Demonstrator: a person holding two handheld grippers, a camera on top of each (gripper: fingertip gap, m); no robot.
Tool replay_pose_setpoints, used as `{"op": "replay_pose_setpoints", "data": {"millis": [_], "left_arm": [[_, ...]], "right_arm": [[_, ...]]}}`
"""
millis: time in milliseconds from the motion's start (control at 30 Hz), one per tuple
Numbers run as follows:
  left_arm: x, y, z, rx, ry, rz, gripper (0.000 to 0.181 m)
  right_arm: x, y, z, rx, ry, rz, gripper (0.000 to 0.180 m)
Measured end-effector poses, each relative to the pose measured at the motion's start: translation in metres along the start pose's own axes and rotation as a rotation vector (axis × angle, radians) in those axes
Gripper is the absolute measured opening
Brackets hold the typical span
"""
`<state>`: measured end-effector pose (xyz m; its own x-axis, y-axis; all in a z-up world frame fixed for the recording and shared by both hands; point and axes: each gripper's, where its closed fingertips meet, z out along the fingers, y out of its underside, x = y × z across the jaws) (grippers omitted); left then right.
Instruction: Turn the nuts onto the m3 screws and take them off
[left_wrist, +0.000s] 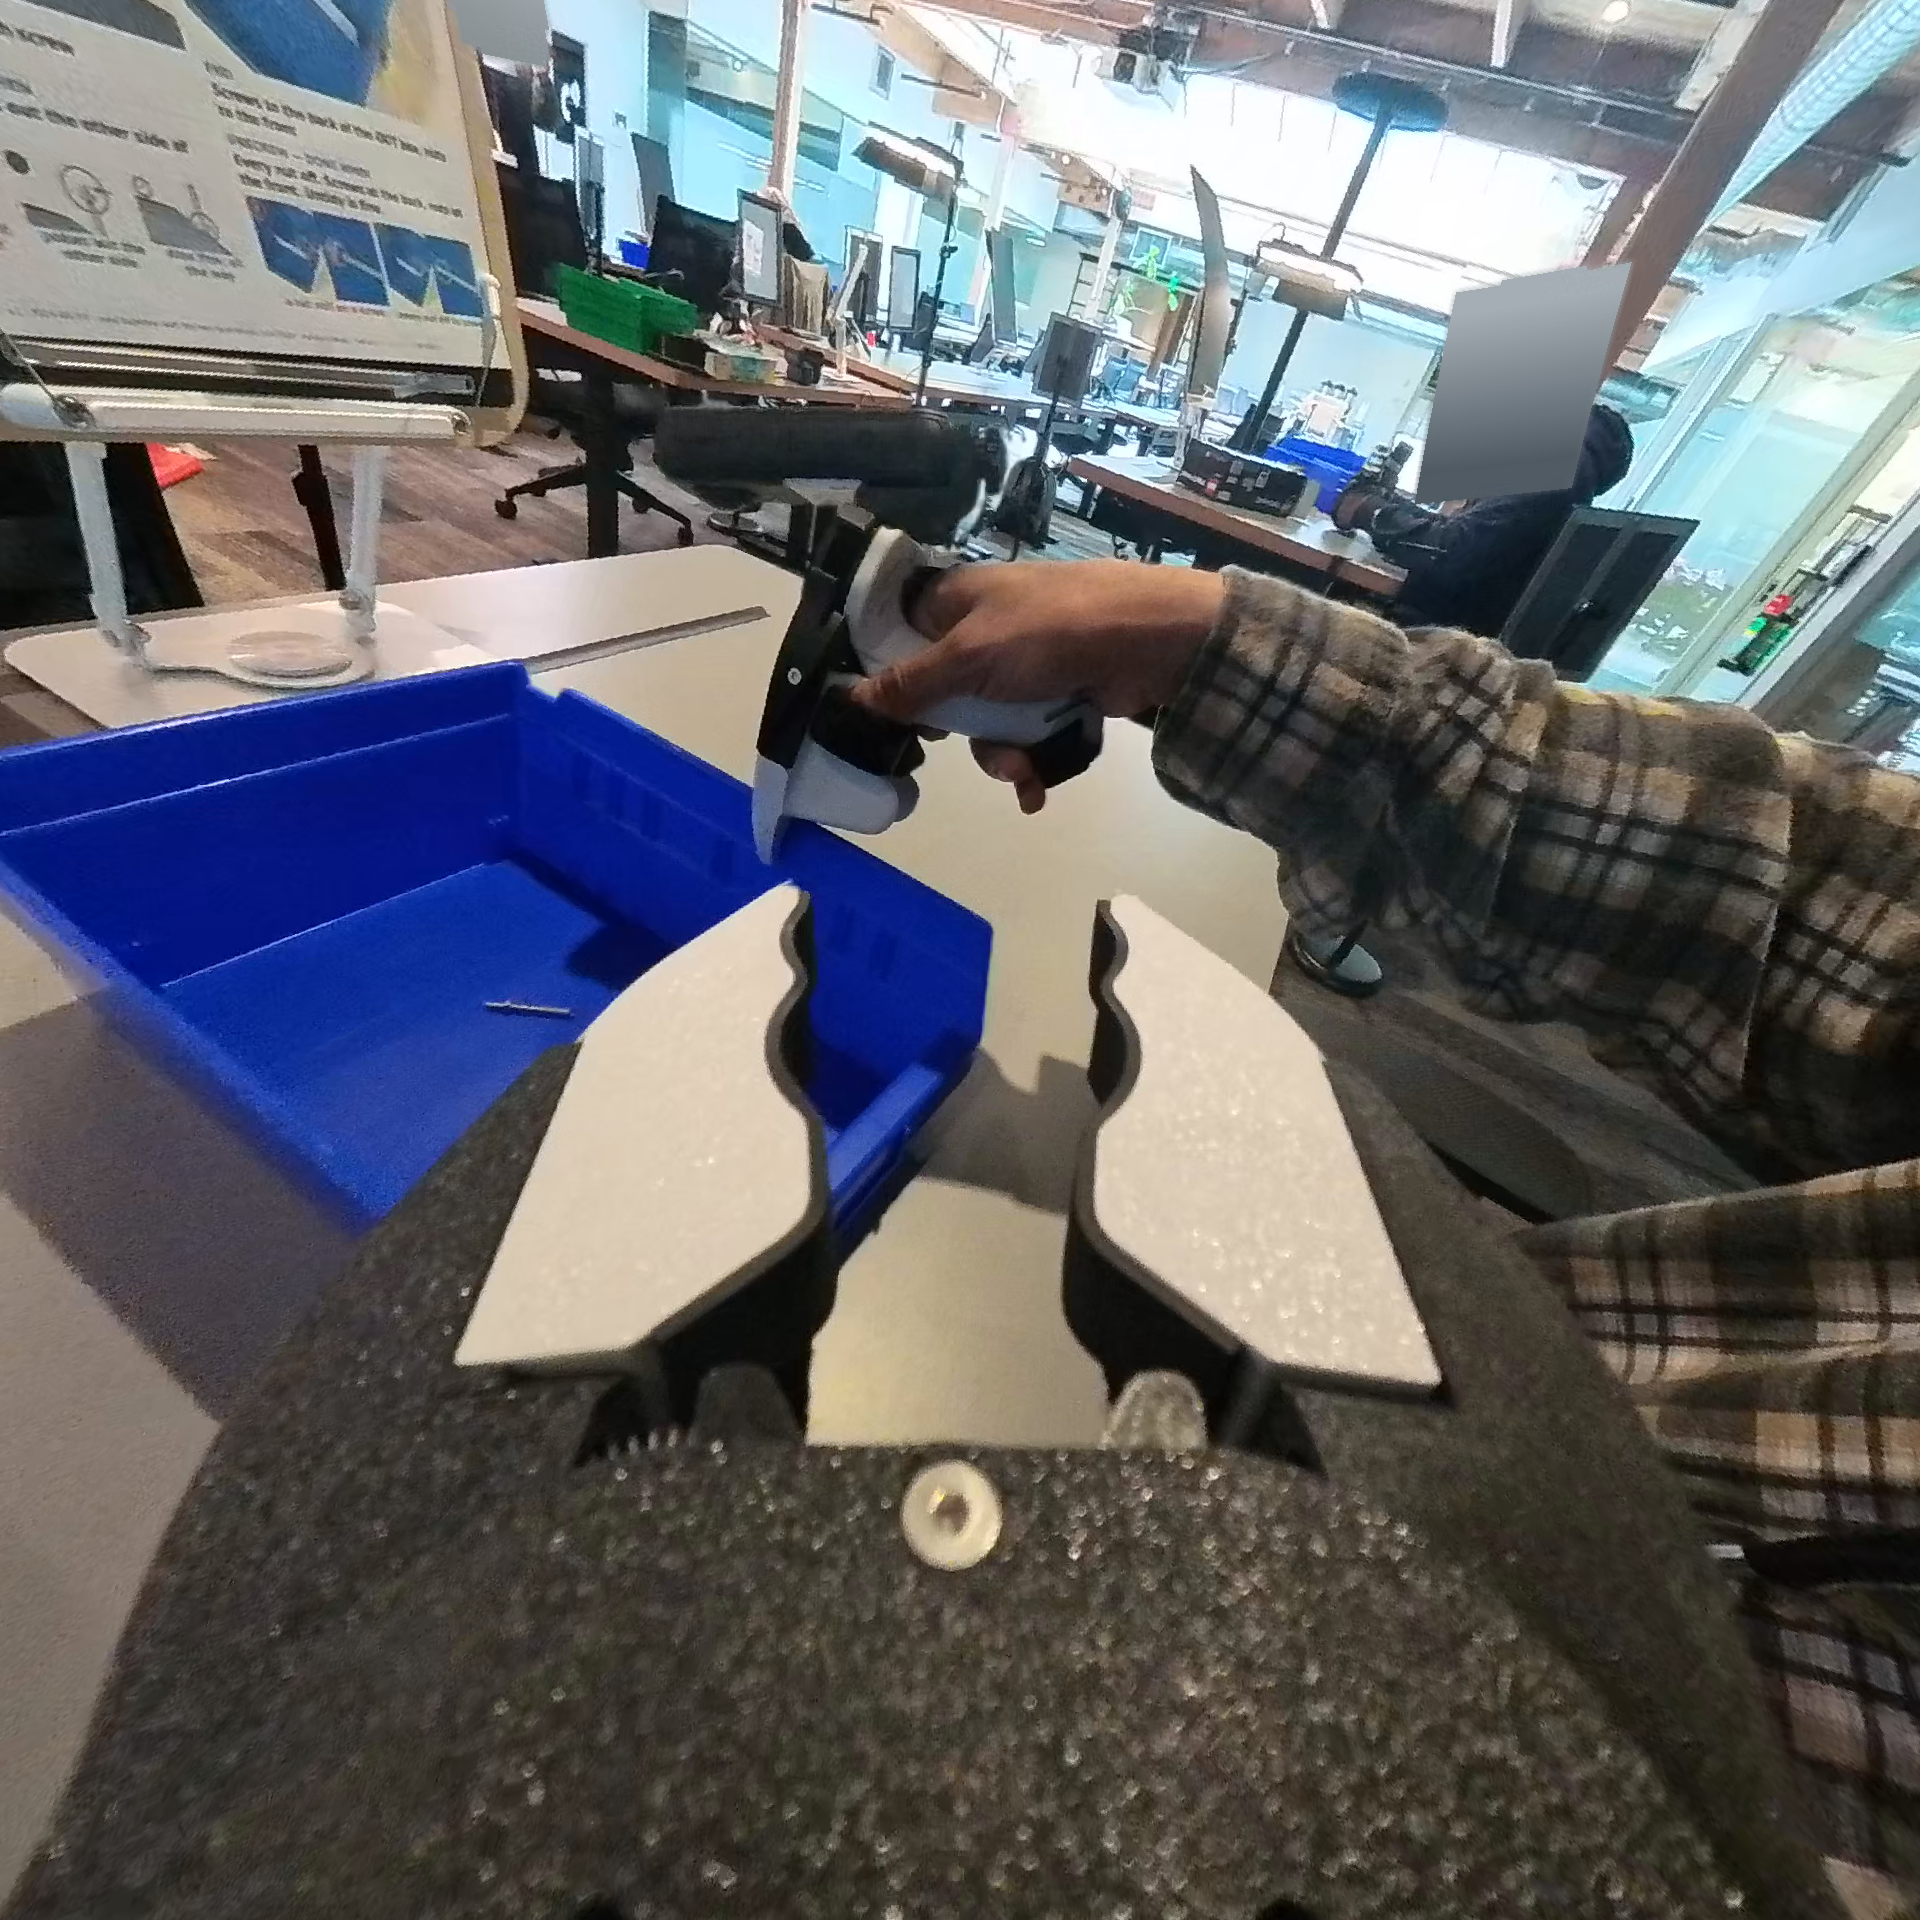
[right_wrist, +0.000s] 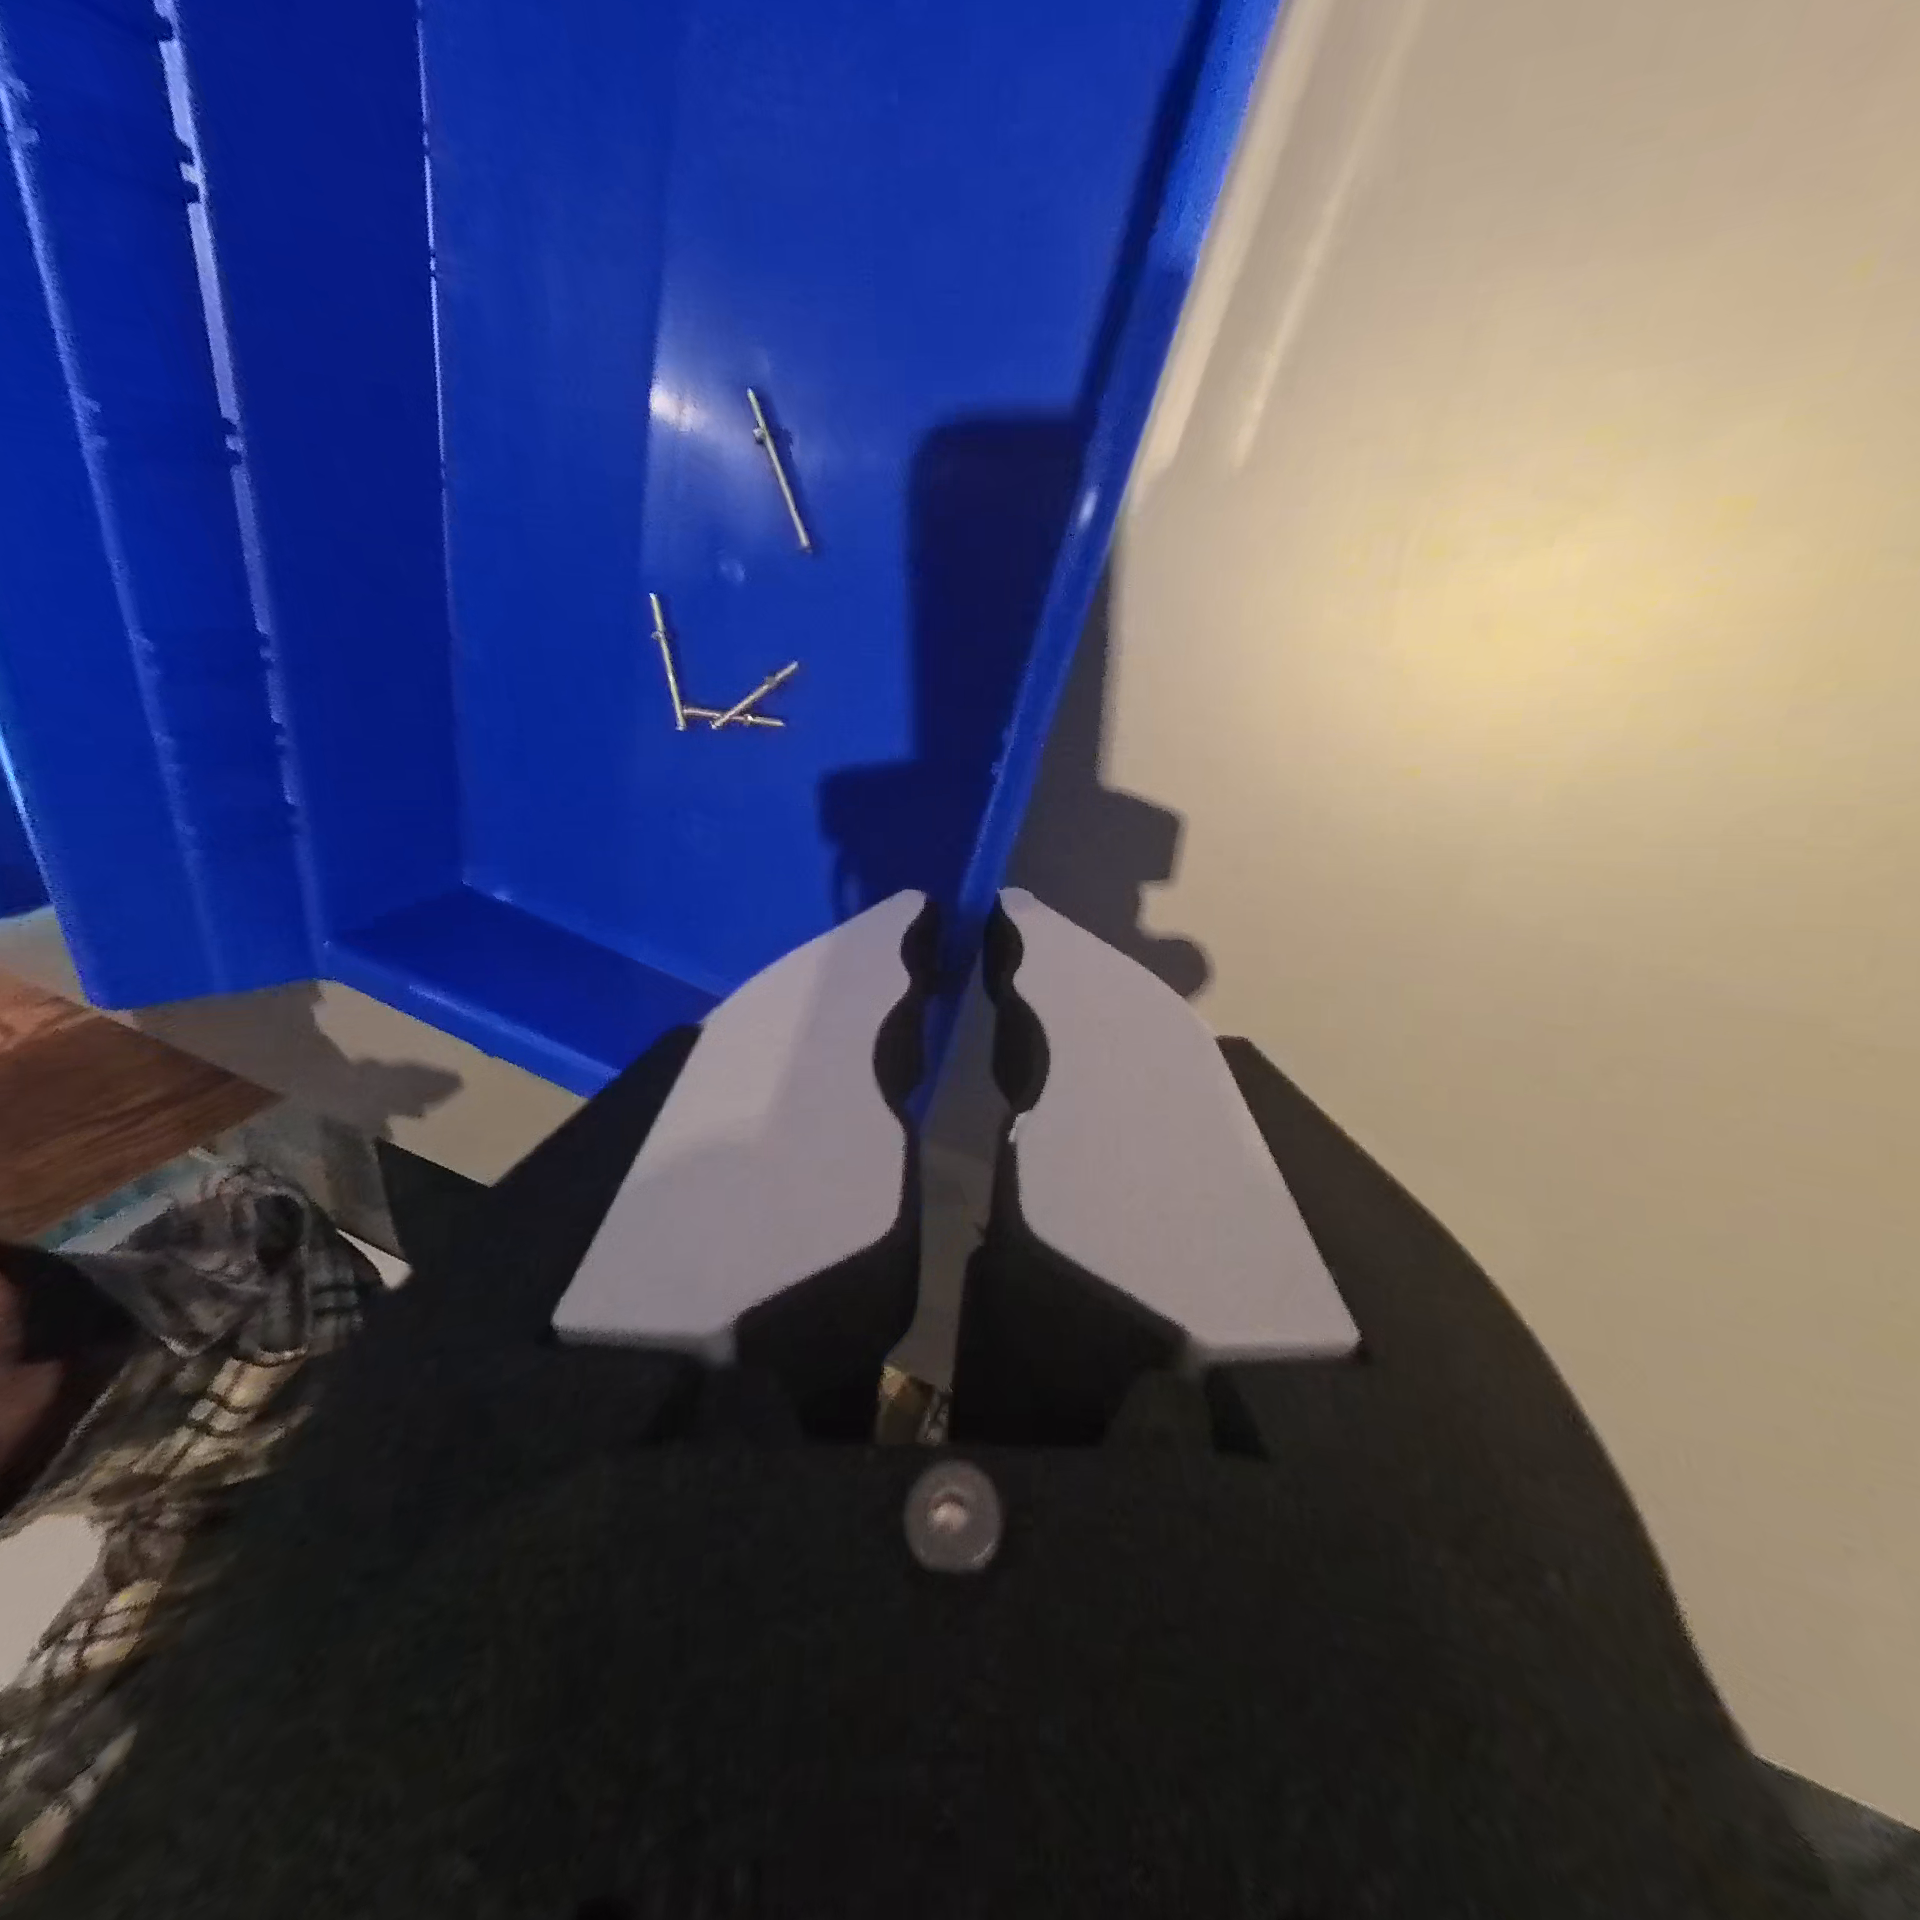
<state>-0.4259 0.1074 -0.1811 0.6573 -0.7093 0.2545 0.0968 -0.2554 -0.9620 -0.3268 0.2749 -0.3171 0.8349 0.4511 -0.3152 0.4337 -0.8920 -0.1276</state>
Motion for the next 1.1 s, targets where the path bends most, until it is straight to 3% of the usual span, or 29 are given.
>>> {"op": "replay_pose_setpoints", "data": {"millis": [533,600,667,800,933,1100], "left_arm": [[-0.008,-0.002,-0.006,0.000,-0.030,-0.005,0.051],[-0.010,-0.004,-0.009,-0.001,-0.041,-0.001,0.052],[-0.016,-0.011,-0.019,0.005,-0.079,0.018,0.054],[-0.048,-0.040,-0.067,0.023,-0.231,0.059,0.060],[-0.112,-0.061,-0.136,-0.053,-0.489,0.050,0.069],[-0.199,-0.049,-0.212,-0.270,-0.785,-0.071,0.081]], "right_arm": [[-0.031,-0.012,0.011,-0.003,-0.016,-0.100,0.008],[-0.037,-0.012,0.011,-0.001,-0.053,-0.097,0.012],[-0.042,-0.018,0.003,0.052,-0.127,-0.087,0.027],[-0.035,-0.021,-0.030,0.221,-0.249,-0.135,0.039],[-0.005,-0.002,-0.063,0.475,-0.318,-0.210,0.053],[0.061,0.038,-0.065,0.664,-0.200,-0.175,0.073]]}}
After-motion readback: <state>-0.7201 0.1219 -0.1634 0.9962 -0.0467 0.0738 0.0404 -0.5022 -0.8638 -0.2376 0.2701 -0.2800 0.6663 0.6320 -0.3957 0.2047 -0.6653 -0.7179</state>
